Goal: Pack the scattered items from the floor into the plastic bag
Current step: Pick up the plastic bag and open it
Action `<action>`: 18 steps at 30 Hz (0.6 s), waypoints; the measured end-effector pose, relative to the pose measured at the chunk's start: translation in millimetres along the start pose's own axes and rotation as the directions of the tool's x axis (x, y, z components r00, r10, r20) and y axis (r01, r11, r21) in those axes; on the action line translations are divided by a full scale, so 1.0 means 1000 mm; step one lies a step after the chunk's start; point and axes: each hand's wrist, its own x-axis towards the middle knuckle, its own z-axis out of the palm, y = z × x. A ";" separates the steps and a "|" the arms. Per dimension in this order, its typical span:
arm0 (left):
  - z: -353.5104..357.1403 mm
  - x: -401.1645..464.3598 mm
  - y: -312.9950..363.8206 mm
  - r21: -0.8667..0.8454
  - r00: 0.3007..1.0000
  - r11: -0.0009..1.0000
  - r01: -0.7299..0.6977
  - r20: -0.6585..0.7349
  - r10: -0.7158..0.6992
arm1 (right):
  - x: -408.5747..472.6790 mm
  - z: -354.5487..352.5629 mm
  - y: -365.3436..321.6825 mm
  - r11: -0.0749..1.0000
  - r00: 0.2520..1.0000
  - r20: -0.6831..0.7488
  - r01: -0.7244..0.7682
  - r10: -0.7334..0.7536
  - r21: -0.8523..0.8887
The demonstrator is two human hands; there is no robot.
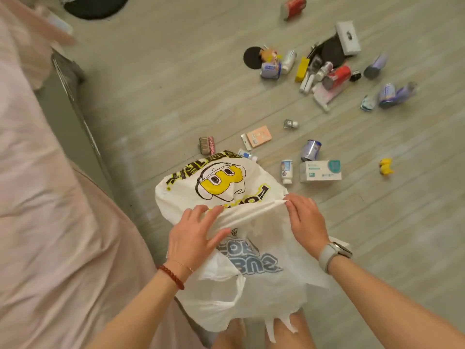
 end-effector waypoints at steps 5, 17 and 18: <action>0.008 0.100 -0.009 -0.019 0.983 0.987 0.160 -0.090 -0.161 | 0.118 -0.001 -0.014 0.982 0.997 -0.066 -0.026 0.039 0.186; 0.081 0.331 -0.108 -0.609 0.699 0.741 0.282 -0.399 -0.594 | 0.362 0.108 -0.016 0.915 0.923 -0.207 0.362 -0.325 0.178; 0.089 0.343 -0.118 -0.682 0.657 0.678 0.275 -0.381 -0.650 | 0.376 0.125 -0.018 0.908 0.926 -0.204 0.358 -0.317 0.217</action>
